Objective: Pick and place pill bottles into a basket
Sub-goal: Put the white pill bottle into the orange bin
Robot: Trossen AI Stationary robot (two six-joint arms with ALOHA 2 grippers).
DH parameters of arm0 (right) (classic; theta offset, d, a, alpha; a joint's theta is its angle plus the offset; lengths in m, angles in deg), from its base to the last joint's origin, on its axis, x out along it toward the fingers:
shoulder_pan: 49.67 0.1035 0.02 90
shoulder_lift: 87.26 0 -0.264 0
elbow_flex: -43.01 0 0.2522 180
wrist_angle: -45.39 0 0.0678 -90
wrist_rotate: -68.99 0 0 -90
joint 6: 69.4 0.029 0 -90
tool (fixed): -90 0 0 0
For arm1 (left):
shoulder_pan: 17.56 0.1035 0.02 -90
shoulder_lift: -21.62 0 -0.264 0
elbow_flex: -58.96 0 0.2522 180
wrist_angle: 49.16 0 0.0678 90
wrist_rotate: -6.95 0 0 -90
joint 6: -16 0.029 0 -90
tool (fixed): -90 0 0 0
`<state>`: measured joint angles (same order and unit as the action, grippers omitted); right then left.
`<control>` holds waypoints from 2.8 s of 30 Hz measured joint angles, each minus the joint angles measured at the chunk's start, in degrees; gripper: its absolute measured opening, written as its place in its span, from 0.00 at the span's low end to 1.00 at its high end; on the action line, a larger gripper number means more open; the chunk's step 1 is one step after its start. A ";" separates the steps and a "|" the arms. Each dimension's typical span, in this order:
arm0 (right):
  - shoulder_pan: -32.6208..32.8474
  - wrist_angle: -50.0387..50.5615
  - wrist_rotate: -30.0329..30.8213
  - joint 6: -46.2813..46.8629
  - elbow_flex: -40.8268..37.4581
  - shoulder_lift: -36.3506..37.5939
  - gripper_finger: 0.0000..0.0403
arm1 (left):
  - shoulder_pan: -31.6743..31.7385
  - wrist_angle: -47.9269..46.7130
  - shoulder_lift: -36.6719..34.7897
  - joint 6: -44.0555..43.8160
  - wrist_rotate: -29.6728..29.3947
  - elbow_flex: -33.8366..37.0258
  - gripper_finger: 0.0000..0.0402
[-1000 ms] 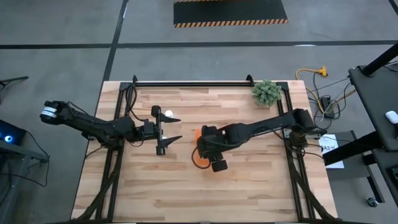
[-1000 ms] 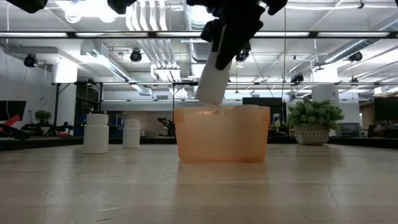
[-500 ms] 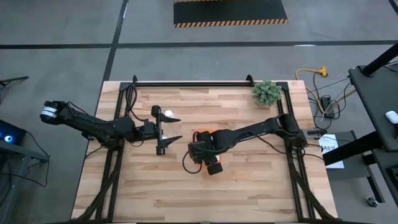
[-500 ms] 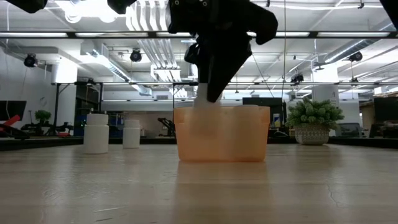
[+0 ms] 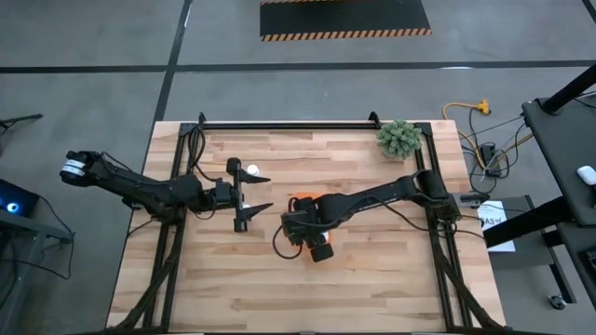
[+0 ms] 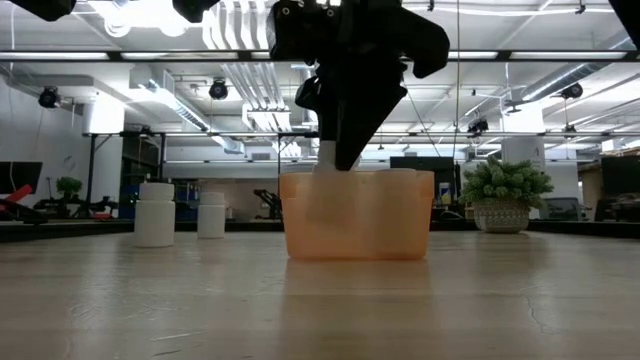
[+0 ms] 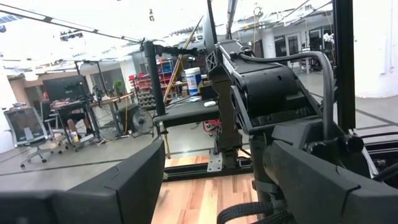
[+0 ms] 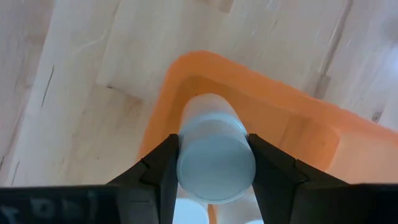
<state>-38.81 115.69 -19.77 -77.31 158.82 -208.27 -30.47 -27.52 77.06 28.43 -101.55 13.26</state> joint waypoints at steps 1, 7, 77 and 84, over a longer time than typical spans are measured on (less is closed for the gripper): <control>-0.01 -0.16 0.02 -0.01 -0.06 0.00 0.36 | 0.00 0.00 0.00 0.02 0.00 0.00 0.68; -0.10 -1.81 -0.07 -0.05 -0.32 0.00 0.36 | 0.00 0.00 0.00 0.00 0.00 0.00 0.68; -0.40 -0.86 -1.20 9.58 9.95 -1.70 0.62 | 0.03 0.04 0.02 0.02 0.00 0.00 0.68; 0.19 -6.31 -1.16 6.49 7.18 1.08 0.61 | 0.03 0.01 0.02 0.02 0.00 0.00 0.68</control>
<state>-38.62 109.37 -20.93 -70.82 166.00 -207.19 -30.44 -27.51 77.08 28.45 -101.55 13.26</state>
